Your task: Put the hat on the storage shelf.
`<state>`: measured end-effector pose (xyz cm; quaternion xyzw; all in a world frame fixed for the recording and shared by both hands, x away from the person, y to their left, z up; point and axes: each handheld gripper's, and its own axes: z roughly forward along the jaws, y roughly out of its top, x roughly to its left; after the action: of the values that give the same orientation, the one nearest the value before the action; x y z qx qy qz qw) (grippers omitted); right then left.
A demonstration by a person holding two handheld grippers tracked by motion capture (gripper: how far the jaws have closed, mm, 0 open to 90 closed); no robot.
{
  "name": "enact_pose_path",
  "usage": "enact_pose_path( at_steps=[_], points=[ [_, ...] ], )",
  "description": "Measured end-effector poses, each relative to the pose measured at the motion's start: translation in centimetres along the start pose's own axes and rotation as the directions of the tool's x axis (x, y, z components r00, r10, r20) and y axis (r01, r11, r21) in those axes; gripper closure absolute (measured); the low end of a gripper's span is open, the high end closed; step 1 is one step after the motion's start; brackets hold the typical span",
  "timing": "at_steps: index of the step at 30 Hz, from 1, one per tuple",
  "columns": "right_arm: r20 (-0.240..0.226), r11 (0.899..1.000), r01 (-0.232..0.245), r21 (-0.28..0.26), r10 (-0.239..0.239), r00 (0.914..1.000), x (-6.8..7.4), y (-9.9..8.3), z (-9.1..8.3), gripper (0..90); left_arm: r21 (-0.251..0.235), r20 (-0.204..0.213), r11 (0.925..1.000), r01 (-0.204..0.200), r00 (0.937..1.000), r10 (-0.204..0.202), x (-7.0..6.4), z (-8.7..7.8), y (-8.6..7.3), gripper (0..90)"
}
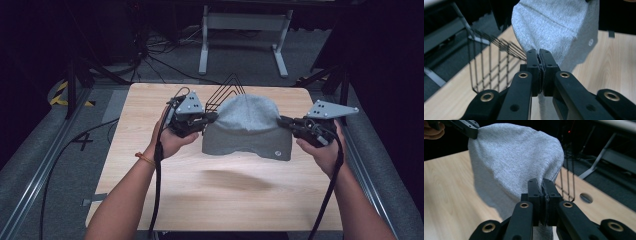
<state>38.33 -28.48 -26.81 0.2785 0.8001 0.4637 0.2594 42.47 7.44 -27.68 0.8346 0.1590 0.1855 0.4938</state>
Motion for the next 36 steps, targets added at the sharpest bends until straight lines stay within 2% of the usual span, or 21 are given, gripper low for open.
enact_pose_path(
  at_steps=[5,7,10,13,14,16,17,22,23,27,31,32,34,36],
  points=[
    [0.033,0.999,0.011,-0.037,-0.010,0.9994,-1.1,3.6,-0.1,86.2,-0.035,-0.023,0.9994,-0.002,0.9997,0.001,1.9,-1.0,2.4,87.4],
    [0.038,0.999,0.014,-0.044,-0.013,0.9992,-1.3,4.2,-0.1,86.2,-0.050,-0.032,0.9988,0.003,0.9995,-0.004,2.7,-1.5,3.4,87.5],
    [0.049,0.997,0.014,-0.080,-0.010,0.9987,-2.5,6.5,-0.3,86.2,-0.063,-0.054,0.9980,0.008,0.9985,-0.012,4.3,-1.8,5.0,87.4],
    [0.054,0.995,0.005,-0.098,0.001,0.9985,-3.2,7.5,-0.3,86.2,-0.063,-0.067,0.9980,0.007,0.9977,-0.011,4.8,-1.7,5.4,87.4],
    [0.074,0.996,0.012,-0.093,-0.005,0.9972,-3.7,8.4,0.0,86.2,-0.068,-0.077,0.9976,0.013,0.9969,-0.018,5.4,-1.5,5.6,87.4],
    [0.078,0.996,0.012,-0.092,-0.005,0.9970,-3.9,8.6,0.2,86.3,-0.066,-0.087,0.9976,0.018,0.9960,-0.024,5.7,-1.5,5.8,87.4],
    [0.093,0.996,0.028,-0.089,-0.020,0.9955,-4.1,9.3,0.6,86.2,-0.071,-0.093,0.9973,0.015,0.9954,-0.022,6.0,-1.5,6.0,87.4],
    [0.110,0.996,0.039,-0.083,-0.030,0.9935,-4.6,10.3,2.0,86.2,-0.106,-0.128,0.9937,0.038,0.9904,-0.051,7.7,-2.0,7.2,87.4],
    [0.110,0.996,0.039,-0.083,-0.030,0.9935,-4.6,10.3,2.0,86.2,-0.106,-0.128,0.9937,0.038,0.9904,-0.051,7.7,-2.0,7.2,87.5],
    [0.110,0.995,0.038,-0.096,-0.027,0.9936,-4.9,10.9,2.8,86.3,-0.101,-0.159,0.9944,0.031,0.9861,-0.047,8.8,-2.4,8.2,87.5],
    [0.113,0.995,0.031,-0.099,-0.020,0.9934,-5.3,11.3,3.9,86.3,-0.089,-0.178,0.9955,0.035,0.9828,-0.050,9.6,-2.2,8.3,87.5],
    [0.117,0.995,0.034,-0.095,-0.023,0.9929,-5.3,11.4,4.1,86.2,-0.084,-0.191,0.9959,0.035,0.9803,-0.051,9.9,-2.0,8.2,87.5],
    [0.118,0.995,0.041,-0.086,-0.031,0.9925,-5.5,11.7,4.8,86.3,-0.076,-0.189,0.9954,0.059,0.9793,-0.072,10.5,-1.6,8.0,87.5],
    [0.124,0.996,0.042,-0.079,-0.032,0.9917,-5.6,11.8,5.2,86.3,-0.067,-0.197,0.9956,0.066,0.9774,-0.078,10.8,-1.3,7.8,87.5]
  ],
)
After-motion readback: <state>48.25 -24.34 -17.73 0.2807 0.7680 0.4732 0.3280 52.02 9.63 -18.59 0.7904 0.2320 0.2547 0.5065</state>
